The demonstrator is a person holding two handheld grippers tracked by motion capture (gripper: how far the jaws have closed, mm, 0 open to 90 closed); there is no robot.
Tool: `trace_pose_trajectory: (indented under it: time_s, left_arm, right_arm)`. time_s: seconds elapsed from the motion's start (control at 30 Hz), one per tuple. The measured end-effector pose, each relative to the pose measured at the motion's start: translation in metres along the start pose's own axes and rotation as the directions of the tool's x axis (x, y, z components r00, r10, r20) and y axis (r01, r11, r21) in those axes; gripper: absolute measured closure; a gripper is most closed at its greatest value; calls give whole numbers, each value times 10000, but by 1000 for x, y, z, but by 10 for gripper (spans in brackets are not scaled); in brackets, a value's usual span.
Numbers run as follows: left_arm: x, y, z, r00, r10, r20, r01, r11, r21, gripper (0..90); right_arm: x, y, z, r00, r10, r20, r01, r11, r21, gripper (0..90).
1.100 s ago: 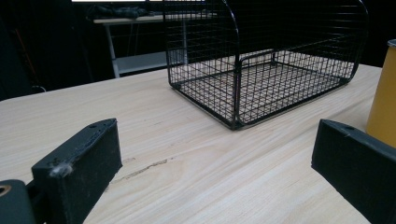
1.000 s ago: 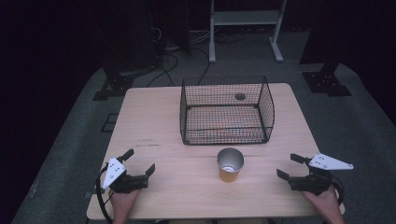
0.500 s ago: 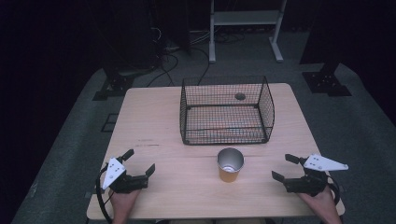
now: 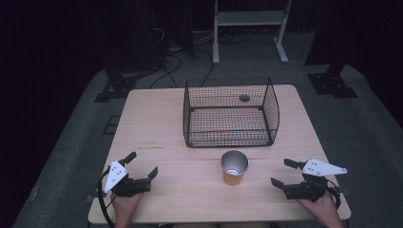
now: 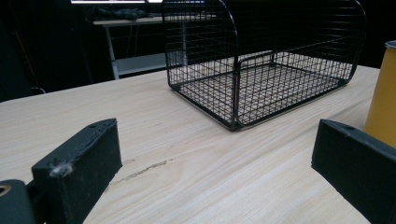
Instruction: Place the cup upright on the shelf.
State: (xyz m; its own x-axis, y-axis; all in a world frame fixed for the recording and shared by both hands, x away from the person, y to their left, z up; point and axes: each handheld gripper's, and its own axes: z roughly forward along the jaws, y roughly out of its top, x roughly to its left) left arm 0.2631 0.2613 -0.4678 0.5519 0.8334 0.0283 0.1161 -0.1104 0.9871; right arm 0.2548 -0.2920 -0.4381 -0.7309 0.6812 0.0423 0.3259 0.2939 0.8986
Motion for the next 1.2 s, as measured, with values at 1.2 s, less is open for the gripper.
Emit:
trace_pose_trajectory:
  time_s: [1.2]
  left_arm:
    - [0,0,0,10000,37,82,-37,10000,-9,9]
  right_arm:
    - [33,10,31,9952,-646,-731,683,9964,501,85]
